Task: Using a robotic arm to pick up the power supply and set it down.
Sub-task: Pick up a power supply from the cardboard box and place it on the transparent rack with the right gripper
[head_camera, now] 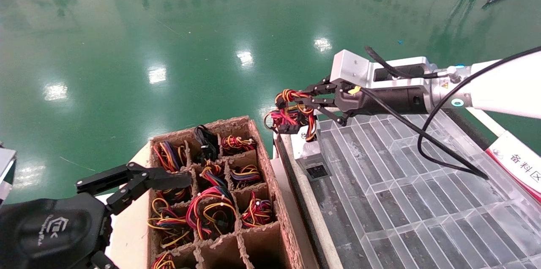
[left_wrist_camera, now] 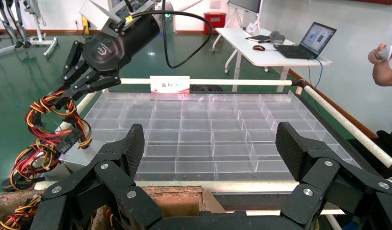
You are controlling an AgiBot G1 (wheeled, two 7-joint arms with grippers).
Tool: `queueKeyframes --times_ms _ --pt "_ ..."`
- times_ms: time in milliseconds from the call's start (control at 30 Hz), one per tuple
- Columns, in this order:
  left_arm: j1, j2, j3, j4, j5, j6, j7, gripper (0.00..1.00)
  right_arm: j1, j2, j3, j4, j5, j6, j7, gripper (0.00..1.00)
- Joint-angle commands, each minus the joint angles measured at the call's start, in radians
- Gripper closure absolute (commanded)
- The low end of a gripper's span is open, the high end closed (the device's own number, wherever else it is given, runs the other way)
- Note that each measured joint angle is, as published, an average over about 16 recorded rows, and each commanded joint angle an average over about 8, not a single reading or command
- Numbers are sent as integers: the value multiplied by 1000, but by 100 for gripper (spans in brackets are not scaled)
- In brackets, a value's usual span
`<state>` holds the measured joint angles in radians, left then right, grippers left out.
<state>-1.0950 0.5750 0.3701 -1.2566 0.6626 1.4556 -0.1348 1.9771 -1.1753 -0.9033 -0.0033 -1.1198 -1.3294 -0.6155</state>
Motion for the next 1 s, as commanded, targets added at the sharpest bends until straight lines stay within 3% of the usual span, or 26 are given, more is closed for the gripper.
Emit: queueKeyframes --times_ms 33,333,1000 --pt "0 0 0 0 0 0 0 0 -3 3 5 -2 7 -21 9 100" --pt "0 0 0 0 0 0 0 0 -37 19 7 -15 10 -25 21 100" --pt "0 0 0 0 0 0 0 0 -105 44 37 -15 54 81 12 100"
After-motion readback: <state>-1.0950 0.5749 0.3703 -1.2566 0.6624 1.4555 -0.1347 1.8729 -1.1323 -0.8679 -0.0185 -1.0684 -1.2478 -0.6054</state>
